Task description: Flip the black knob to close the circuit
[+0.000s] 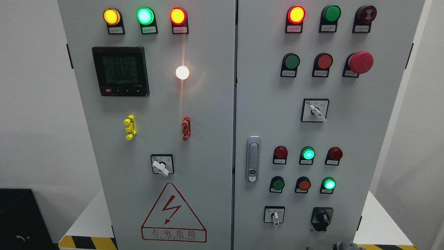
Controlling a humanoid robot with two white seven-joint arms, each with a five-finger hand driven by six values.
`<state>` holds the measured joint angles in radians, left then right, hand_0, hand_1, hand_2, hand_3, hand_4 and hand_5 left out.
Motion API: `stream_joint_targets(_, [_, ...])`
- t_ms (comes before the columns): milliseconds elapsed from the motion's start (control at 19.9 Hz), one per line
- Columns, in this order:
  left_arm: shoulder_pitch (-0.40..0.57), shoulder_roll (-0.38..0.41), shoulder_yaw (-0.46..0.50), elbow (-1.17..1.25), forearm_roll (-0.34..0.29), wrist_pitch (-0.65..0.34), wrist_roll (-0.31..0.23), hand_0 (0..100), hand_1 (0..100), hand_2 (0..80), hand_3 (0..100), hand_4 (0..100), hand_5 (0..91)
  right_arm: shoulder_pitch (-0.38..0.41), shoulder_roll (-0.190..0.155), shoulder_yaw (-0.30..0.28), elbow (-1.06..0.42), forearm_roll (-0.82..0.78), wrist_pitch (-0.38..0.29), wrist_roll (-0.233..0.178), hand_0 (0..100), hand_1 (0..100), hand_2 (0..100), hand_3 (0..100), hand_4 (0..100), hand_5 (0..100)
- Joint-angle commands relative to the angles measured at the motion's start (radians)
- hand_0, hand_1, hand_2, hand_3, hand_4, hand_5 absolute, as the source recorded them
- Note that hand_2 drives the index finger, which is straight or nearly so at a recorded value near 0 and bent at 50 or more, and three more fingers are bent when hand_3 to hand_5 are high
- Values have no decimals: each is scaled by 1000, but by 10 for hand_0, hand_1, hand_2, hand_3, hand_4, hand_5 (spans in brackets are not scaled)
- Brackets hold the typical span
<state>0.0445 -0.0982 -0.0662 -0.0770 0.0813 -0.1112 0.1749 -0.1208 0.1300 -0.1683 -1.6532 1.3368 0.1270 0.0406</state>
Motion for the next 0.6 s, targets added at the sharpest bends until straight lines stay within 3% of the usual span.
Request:
stream_joint_targets(0, [0,0,0,0,0,-1,1,120,556,0,0,0,0,-29,2,-16,-17,19,0,15,0,0,934,1000,1000,994])
stream_joint_targets(552, [0,0,0,-1,0,-1,0,120,556,0,0,0,0,-57,3,-19,-50,27,3,45,0,0,933,1000,1000,994])
